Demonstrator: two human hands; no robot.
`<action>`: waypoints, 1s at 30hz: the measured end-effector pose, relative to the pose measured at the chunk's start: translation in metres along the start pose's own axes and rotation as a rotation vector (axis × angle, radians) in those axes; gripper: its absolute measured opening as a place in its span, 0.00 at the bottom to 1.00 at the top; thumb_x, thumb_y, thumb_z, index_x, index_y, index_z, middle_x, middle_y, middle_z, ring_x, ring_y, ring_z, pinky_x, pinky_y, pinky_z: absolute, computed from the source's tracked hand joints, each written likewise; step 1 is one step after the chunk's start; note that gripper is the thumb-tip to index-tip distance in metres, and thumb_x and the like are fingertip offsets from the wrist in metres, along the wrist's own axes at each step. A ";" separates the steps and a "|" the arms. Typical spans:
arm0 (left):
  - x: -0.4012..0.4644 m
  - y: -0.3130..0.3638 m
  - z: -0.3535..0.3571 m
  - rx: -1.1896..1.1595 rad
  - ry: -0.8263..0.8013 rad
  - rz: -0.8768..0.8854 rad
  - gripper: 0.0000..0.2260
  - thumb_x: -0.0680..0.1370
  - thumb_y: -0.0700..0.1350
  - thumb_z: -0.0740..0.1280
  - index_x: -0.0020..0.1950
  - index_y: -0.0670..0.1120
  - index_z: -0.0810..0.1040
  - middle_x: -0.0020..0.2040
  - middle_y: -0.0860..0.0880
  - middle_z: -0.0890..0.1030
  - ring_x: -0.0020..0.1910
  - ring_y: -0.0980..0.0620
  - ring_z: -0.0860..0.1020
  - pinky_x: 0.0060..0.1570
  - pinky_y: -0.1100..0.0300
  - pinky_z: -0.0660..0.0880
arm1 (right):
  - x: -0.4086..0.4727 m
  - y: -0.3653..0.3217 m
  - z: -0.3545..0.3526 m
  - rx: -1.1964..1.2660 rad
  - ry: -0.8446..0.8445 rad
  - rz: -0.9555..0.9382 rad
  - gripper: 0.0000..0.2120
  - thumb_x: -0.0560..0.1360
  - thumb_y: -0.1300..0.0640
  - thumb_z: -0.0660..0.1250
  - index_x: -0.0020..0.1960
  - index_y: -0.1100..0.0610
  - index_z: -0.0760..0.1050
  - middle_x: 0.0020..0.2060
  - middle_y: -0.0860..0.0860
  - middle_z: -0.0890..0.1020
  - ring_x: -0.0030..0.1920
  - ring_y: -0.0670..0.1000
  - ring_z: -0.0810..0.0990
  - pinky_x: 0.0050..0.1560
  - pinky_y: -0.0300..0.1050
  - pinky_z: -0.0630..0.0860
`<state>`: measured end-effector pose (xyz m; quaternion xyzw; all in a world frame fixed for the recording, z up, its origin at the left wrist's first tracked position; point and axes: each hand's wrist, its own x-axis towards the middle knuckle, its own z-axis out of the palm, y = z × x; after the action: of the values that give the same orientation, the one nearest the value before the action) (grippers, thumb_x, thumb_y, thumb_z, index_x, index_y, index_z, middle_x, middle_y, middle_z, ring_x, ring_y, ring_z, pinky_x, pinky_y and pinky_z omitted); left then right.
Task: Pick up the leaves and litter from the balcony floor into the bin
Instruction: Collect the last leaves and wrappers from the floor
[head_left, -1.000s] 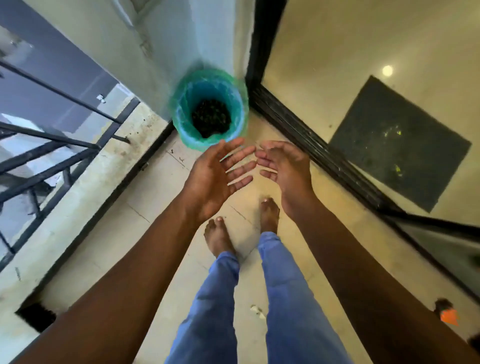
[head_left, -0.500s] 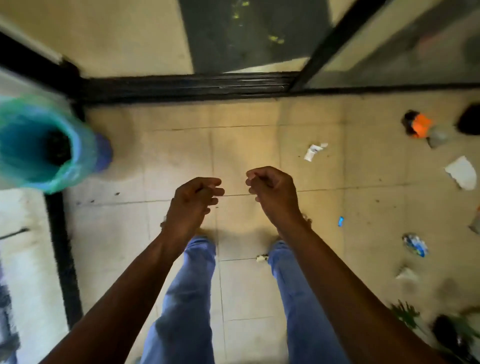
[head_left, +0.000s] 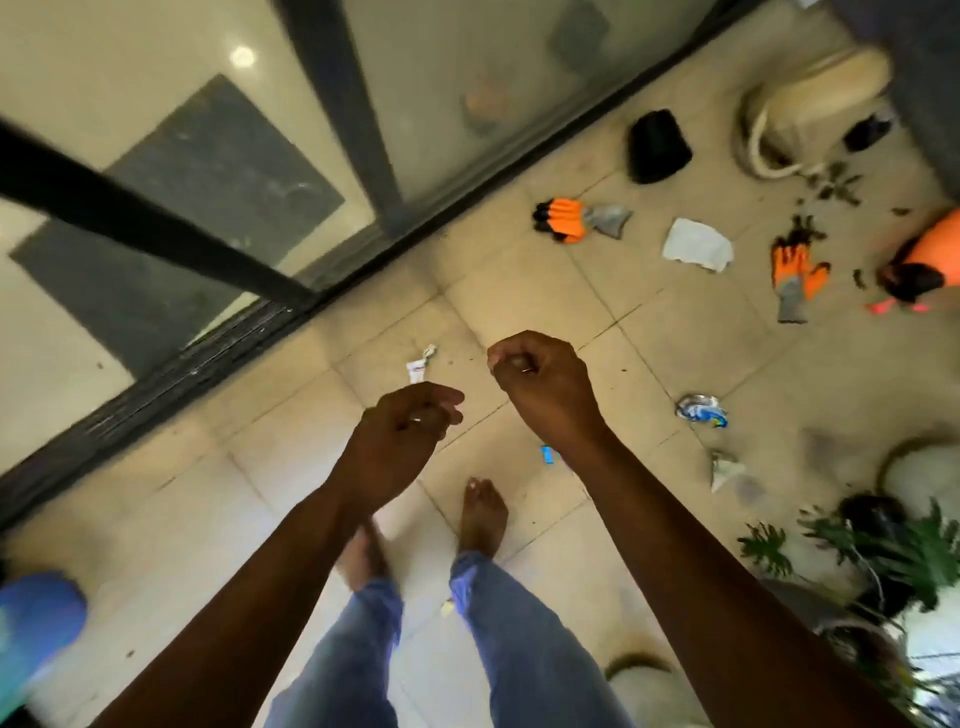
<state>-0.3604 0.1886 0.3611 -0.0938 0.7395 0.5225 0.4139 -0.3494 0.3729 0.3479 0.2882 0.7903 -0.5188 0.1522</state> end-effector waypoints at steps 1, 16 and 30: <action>0.012 0.015 0.009 0.039 -0.015 0.018 0.20 0.71 0.48 0.60 0.57 0.47 0.83 0.50 0.48 0.86 0.45 0.51 0.82 0.41 0.69 0.73 | 0.008 0.001 -0.015 0.017 0.015 0.000 0.07 0.76 0.61 0.69 0.46 0.52 0.83 0.44 0.43 0.85 0.48 0.44 0.82 0.56 0.46 0.80; 0.191 0.183 0.142 0.367 -0.267 0.040 0.12 0.72 0.52 0.63 0.51 0.57 0.83 0.50 0.56 0.85 0.50 0.54 0.83 0.47 0.59 0.75 | 0.119 0.034 -0.213 0.114 0.282 0.187 0.05 0.75 0.58 0.71 0.45 0.48 0.83 0.38 0.37 0.84 0.42 0.37 0.81 0.45 0.31 0.75; 0.301 0.299 0.237 0.484 -0.391 0.105 0.18 0.65 0.61 0.62 0.50 0.60 0.83 0.50 0.56 0.85 0.53 0.53 0.82 0.58 0.50 0.77 | 0.203 0.059 -0.355 0.085 0.408 0.306 0.03 0.75 0.56 0.72 0.48 0.49 0.83 0.44 0.43 0.86 0.46 0.42 0.83 0.54 0.44 0.80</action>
<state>-0.6016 0.6092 0.3284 0.1479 0.7528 0.3599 0.5310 -0.4523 0.7730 0.3427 0.5093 0.7293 -0.4536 0.0543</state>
